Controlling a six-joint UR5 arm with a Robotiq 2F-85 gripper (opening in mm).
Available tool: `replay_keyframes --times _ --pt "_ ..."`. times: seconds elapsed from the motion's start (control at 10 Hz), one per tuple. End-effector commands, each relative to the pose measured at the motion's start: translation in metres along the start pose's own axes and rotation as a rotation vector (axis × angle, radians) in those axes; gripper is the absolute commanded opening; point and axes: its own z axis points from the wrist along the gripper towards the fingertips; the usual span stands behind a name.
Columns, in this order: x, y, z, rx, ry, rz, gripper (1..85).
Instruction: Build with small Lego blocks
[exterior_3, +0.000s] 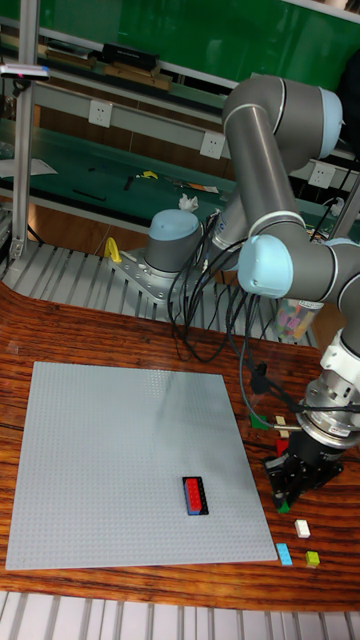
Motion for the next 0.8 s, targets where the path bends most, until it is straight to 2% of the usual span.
replay_keyframes --times 0.0,0.1,0.2,0.3,0.4,0.6,0.7 --pt "0.007 -0.039 -0.018 -0.023 0.024 -0.038 1.3" --pt "0.009 -0.057 -0.023 -0.046 0.023 -0.060 1.3" --pt "0.010 -0.059 -0.023 -0.063 0.016 -0.059 1.3" --pt "0.009 -0.053 -0.023 -0.076 0.015 -0.032 1.3" --pt "0.009 -0.055 -0.023 -0.068 0.013 0.000 1.3" --pt "0.004 -0.075 -0.022 0.009 -0.005 0.076 1.3" --pt "0.004 -0.076 -0.022 0.009 -0.006 0.075 1.3"
